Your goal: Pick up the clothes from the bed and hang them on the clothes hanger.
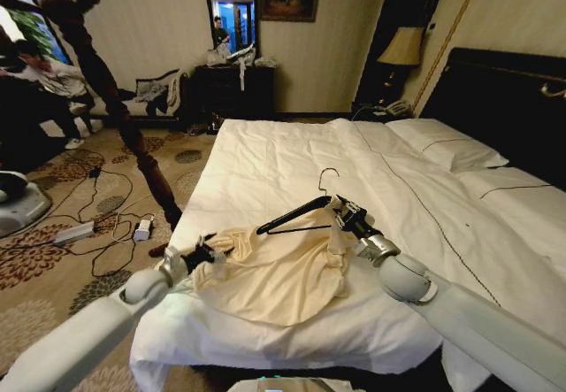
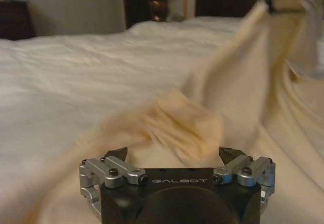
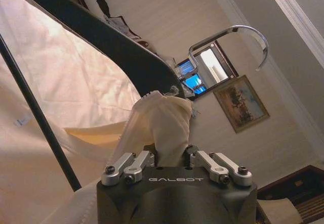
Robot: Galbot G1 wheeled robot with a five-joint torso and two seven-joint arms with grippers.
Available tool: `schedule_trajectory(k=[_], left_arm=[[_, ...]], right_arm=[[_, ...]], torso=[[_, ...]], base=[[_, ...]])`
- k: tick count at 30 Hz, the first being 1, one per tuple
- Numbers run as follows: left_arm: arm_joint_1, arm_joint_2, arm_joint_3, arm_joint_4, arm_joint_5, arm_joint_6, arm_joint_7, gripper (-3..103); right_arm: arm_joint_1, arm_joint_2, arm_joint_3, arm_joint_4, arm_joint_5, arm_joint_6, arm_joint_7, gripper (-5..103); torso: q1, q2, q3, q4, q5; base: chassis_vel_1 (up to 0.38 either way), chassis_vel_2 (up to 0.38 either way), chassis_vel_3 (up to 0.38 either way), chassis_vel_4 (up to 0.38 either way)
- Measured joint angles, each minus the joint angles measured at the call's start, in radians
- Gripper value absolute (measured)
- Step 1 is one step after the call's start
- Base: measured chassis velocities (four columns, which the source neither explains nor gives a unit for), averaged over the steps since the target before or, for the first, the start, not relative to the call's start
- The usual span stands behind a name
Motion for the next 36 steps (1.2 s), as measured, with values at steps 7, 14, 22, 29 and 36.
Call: schedule_trajectory(k=[7, 14, 22, 29, 36], left_arm=[[0.138, 0.011, -0.039, 0.004, 0.049, -0.053, 0.030, 100], [0.209, 0.028, -0.078, 0.002, 0.097, -0.075, 0.034, 99], [0.171, 0.028, -0.110, -0.103, 0.130, -0.080, -0.028, 99], [0.040, -0.011, -0.019, -0.124, 0.127, -0.043, -0.120, 98], [-0.073, -0.054, 0.131, -0.069, 0.132, -0.026, -0.137, 97]], right_arm=[[-0.003, 0.000, 0.002, -0.001, 0.005, 0.002, 0.003, 23], [-0.013, 0.001, 0.011, 0.004, 0.005, 0.003, 0.007, 23], [-0.017, 0.008, 0.015, 0.000, 0.002, 0.003, 0.009, 23], [-0.018, 0.009, 0.015, -0.002, 0.002, 0.003, 0.009, 23], [-0.014, 0.006, 0.012, -0.005, 0.008, 0.002, 0.009, 23]], torso=[[0.000, 0.000, 0.000, 0.0000, -0.0001], [0.000, 0.000, 0.000, 0.0000, -0.0002], [0.000, 0.000, 0.000, -0.0001, 0.0003], [0.000, 0.000, 0.000, -0.0002, 0.0001], [0.000, 0.000, 0.000, 0.0000, -0.0001]], base=[[0.000, 0.000, 0.000, 0.000], [0.000, 0.000, 0.000, 0.000], [0.000, 0.000, 0.000, 0.000], [0.000, 0.000, 0.000, 0.000], [0.000, 0.000, 0.000, 0.000]])
